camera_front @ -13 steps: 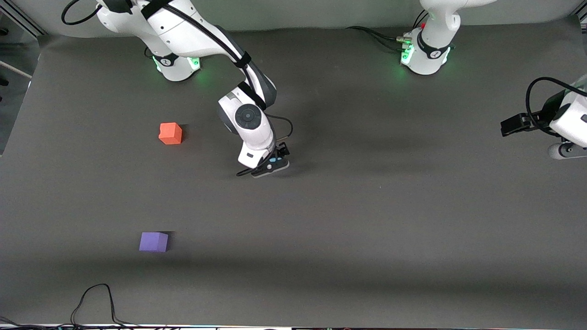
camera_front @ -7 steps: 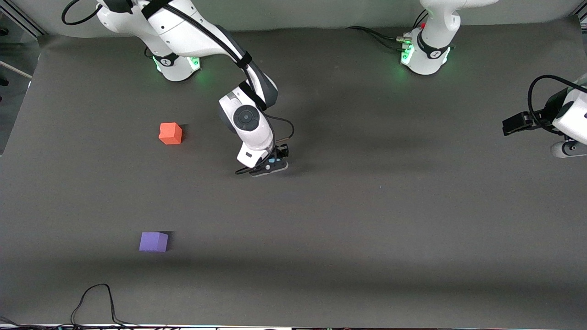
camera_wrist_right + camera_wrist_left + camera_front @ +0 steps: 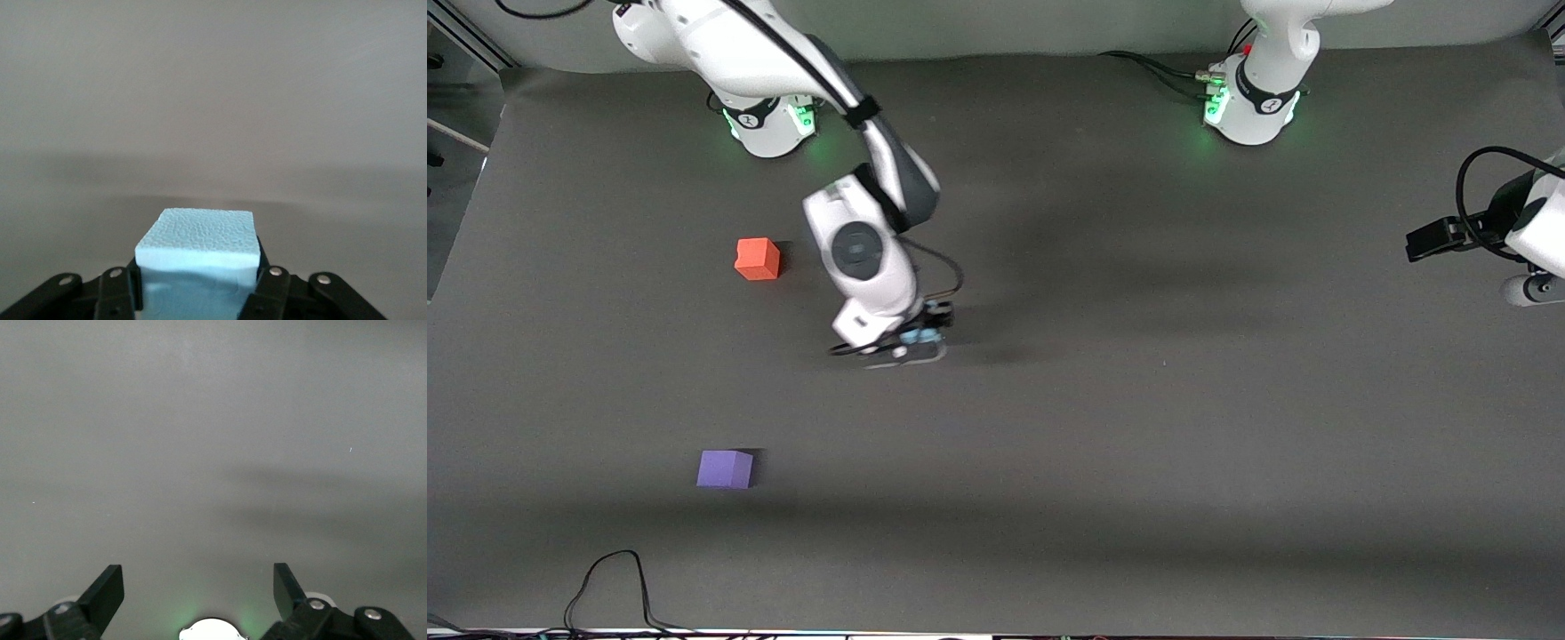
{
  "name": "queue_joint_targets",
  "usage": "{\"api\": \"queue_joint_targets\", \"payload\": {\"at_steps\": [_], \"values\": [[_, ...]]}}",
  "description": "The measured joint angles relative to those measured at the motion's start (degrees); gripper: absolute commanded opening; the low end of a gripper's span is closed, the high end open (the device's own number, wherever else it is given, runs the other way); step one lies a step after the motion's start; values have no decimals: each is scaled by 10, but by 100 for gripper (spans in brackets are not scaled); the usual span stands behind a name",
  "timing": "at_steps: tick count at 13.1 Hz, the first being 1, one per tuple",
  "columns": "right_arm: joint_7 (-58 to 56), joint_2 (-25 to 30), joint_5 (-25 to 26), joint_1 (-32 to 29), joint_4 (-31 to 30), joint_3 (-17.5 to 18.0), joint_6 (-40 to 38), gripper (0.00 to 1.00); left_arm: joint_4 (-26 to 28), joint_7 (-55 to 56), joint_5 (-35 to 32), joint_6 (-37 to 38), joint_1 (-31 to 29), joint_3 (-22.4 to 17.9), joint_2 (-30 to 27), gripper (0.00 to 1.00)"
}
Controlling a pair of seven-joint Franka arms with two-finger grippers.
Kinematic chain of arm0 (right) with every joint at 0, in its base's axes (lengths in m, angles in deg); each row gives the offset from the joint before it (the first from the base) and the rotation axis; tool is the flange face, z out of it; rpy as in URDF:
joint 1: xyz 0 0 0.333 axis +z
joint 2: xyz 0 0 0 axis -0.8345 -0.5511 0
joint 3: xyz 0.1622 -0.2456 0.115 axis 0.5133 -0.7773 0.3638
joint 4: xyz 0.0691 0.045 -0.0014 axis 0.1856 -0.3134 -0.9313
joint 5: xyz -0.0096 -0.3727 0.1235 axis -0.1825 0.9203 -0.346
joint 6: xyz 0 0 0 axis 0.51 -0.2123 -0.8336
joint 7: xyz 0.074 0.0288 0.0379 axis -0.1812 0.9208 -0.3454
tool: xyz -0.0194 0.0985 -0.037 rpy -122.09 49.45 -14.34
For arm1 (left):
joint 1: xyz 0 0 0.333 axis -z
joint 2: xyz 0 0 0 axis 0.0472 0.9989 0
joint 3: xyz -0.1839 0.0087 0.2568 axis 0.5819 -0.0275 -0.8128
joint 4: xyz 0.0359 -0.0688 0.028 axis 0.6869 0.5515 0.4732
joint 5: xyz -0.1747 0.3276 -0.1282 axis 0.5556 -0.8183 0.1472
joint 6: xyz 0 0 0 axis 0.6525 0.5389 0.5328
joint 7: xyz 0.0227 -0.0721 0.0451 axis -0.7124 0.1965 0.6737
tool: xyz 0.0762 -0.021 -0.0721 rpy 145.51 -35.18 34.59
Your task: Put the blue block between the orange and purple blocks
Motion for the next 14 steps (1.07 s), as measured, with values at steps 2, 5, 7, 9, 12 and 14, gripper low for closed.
{"api": "queue_joint_targets", "payload": {"at_steps": [2,5,7,9,12,14], "values": [[-40,32,-18,-43,-5,-23,-23,15,-1,-4,0,3,-1,-10,-1,100],[-168,51,-84,-59,-54,-106,-26,16,-5,-33,2,22,-21,-20,-2,100],[-216,53,-96,-62,-91,-147,-25,16,-6,-44,4,23,-32,-23,-3,100],[-255,53,-96,-65,-138,-167,14,16,-6,-45,5,23,-33,-23,-3,100],[-293,45,-96,-75,-204,-171,97,16,-6,-45,7,23,-33,-23,-3,100],[-297,25,-96,-83,-211,-172,122,16,-6,-45,15,23,-33,-22,-4,100]]}}
